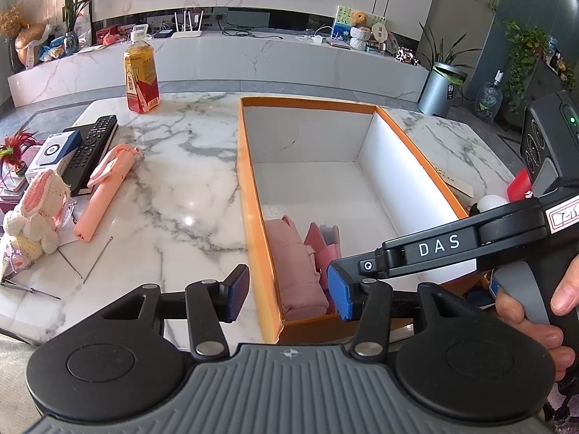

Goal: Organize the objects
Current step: 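Lower the pink wallet into the box and open the right gripper, then move both grippers back to the plush toys on the table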

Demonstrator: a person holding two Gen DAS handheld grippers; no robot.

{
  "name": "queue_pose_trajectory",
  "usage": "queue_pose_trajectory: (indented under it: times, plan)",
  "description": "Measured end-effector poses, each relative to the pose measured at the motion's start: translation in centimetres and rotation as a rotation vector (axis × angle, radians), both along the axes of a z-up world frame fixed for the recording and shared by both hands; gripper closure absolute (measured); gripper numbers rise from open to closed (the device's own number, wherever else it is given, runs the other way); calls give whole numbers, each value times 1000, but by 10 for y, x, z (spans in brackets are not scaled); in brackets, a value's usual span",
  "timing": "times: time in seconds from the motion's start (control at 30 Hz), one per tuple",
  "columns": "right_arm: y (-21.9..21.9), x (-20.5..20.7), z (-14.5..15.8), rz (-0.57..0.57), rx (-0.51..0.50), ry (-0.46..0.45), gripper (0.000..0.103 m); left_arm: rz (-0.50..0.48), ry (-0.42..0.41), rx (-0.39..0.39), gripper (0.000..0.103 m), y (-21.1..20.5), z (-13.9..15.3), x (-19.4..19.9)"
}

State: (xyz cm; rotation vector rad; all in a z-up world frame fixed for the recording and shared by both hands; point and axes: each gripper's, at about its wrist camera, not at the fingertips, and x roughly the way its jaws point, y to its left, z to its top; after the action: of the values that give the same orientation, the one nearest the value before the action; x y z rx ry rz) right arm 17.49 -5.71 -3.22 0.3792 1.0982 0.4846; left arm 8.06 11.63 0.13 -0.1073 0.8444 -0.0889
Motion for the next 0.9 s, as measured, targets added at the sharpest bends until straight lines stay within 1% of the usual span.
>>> queue_pose_trajectory:
  times: [0.33,0.47,0.57,0.67,0.77,0.83,0.9]
  plan:
    - [-11,0,4,-23,13,-15,64,-1,-12,17,46,-2,6,-1]
    - [-16,-2,14,-32,21,-45,64,-16,-37,35,46,-6,16,-2]
    - [-22,-11,28,-43,4,-96,64,-47,-70,47,46,-16,27,-3]
    - [-33,-24,43,-77,-44,-165,63,-94,-99,45,46,-32,36,-3]
    - [-53,-38,54,-122,-95,-226,61,-159,-114,16,46,-52,42,-1]
    - [-72,-47,58,-164,-122,-250,60,-203,-113,-7,46,-68,43,2]
    - [-93,-55,62,-211,-142,-268,57,-249,-110,-25,46,-86,43,6]
